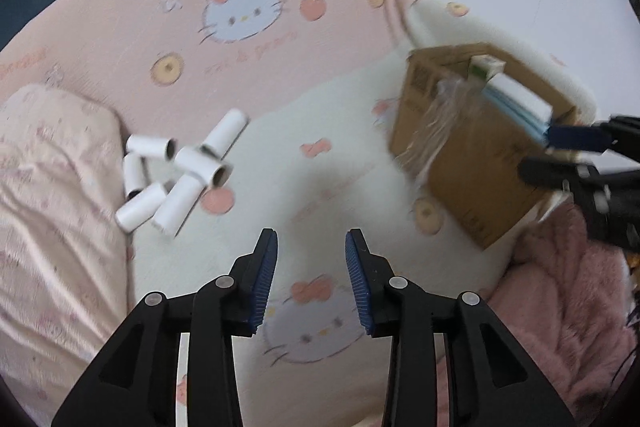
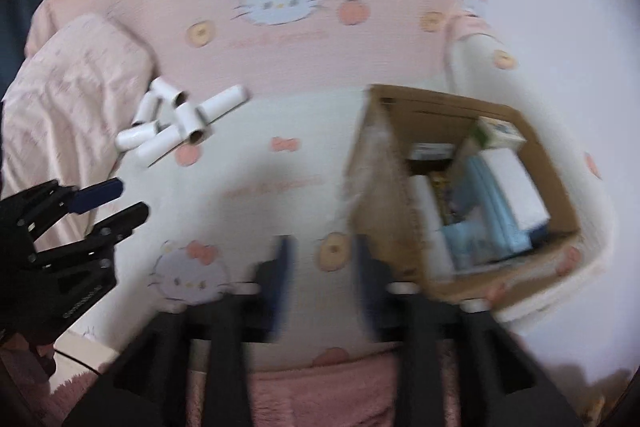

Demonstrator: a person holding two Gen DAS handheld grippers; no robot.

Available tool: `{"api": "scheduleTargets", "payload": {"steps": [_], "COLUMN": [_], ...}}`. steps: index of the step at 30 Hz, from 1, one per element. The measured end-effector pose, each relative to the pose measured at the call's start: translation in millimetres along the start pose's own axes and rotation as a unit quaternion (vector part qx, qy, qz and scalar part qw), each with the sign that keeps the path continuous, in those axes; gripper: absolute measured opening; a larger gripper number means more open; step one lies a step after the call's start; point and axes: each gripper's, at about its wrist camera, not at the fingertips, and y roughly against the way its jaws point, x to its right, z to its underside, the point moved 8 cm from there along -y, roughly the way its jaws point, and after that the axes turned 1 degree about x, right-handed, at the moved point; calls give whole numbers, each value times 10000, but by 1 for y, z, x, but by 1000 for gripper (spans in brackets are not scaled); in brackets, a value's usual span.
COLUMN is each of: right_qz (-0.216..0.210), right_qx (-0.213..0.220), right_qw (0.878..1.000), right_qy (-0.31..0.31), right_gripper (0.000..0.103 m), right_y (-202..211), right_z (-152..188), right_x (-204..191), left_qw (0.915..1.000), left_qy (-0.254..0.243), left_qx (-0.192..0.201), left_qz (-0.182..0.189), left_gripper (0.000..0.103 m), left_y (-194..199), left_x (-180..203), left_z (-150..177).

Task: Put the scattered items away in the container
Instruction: 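Withdraw both tools from the box back toward the tube pile, then lower both open grippers over the white tubes on the bed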

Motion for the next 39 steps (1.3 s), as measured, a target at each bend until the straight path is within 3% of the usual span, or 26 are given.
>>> {"api": "scheduleTargets", "payload": {"steps": [1, 7, 12, 18, 25, 30, 35, 39], "right_qz": [-32, -197, 47, -318, -288, -676, -1238, -1530], "right_qx": [50, 218, 368, 302, 947, 942, 815, 690], "right_qw": [9999, 9972, 9941, 9921, 9778, 9808, 9835, 9841], "right_qy": [84, 681, 1020, 1175, 1849, 1566, 1033, 587], "right_gripper": [66, 67, 67, 67, 68, 68, 76, 76], "right_y": [-3, -31, -62, -97, -130, -166, -205, -240], "right_z": [1, 5, 3, -8, -43, -57, -69, -73], "right_x": [-10, -57, -77, -102, -131, -136, -137, -141], "left_qw": [10000, 9986, 9964, 9953, 9907, 9904, 9883, 9871], "left_qy": [41, 409, 532, 514, 795, 604, 181, 415], "left_qx": [-35, -244, -420, -530, -857, -897, -1092, -1177], "left_qz": [-45, -225, -507, -621, -699, -861, -1052, -1000], "left_gripper": [43, 56, 57, 62, 62, 62, 62, 62], "left_y": [-2, -28, -57, -88, -138, -158, -180, -191], "left_x": [-7, -51, -87, -117, -149, -163, -173, -189], "left_z": [6, 33, 46, 47, 42, 34, 33, 31]}}
